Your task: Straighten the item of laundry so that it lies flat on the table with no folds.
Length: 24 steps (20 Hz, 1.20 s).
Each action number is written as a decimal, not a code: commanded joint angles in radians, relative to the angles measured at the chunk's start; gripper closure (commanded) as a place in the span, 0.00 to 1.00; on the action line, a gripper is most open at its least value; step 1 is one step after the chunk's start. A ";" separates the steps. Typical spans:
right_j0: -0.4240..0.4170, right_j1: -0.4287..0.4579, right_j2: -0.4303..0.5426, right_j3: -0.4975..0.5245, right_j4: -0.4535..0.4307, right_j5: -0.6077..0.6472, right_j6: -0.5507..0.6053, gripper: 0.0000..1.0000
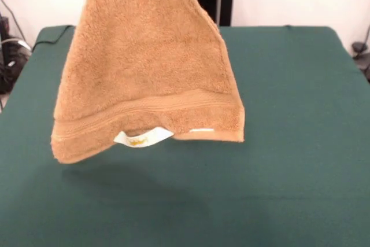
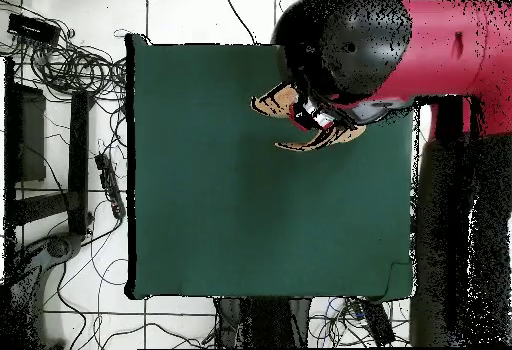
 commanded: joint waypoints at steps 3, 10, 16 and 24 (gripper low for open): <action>0.054 -0.019 -0.060 0.278 0.077 -0.233 0.284 1.00; 0.102 -0.055 -0.134 0.381 0.117 -0.377 0.395 1.00; 0.159 -0.073 -0.213 0.459 0.150 -0.496 0.495 1.00; 0.216 -0.085 -0.307 0.497 0.192 -0.542 0.593 1.00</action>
